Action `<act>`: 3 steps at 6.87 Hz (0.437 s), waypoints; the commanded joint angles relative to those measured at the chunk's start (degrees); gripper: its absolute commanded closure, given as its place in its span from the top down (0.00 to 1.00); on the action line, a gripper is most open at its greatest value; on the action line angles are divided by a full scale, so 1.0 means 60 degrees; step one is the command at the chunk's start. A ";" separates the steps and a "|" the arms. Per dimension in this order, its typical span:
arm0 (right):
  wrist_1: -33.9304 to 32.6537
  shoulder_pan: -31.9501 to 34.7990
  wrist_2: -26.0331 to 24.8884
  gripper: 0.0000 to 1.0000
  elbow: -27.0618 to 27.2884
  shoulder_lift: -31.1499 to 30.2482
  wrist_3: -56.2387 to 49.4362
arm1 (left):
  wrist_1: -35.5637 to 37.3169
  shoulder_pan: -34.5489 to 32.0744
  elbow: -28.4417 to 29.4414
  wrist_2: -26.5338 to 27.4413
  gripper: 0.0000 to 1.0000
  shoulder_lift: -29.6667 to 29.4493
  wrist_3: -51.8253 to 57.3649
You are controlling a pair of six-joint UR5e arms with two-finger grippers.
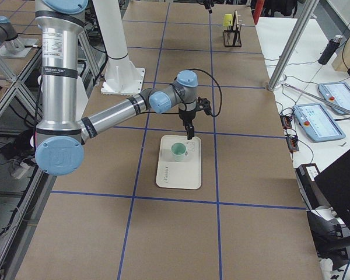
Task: Left arm grabs green cup and hands to right arm on tray
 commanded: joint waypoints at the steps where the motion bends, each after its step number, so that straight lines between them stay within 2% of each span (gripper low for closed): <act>1: 0.0096 0.0826 0.0101 0.99 -0.0133 0.0137 -0.0003 | -0.0123 -0.0188 -0.0031 -0.0032 1.00 0.0594 0.0011; 2: 0.0126 0.1337 0.0115 0.99 -0.0744 0.0689 -0.0017 | -0.0139 -0.0217 0.0027 -0.0003 1.00 0.0787 0.0011; 3: 0.0518 0.1415 0.0028 0.99 -0.0866 0.0752 -0.0018 | 0.0021 -0.0232 0.0100 -0.0002 1.00 0.0789 0.0026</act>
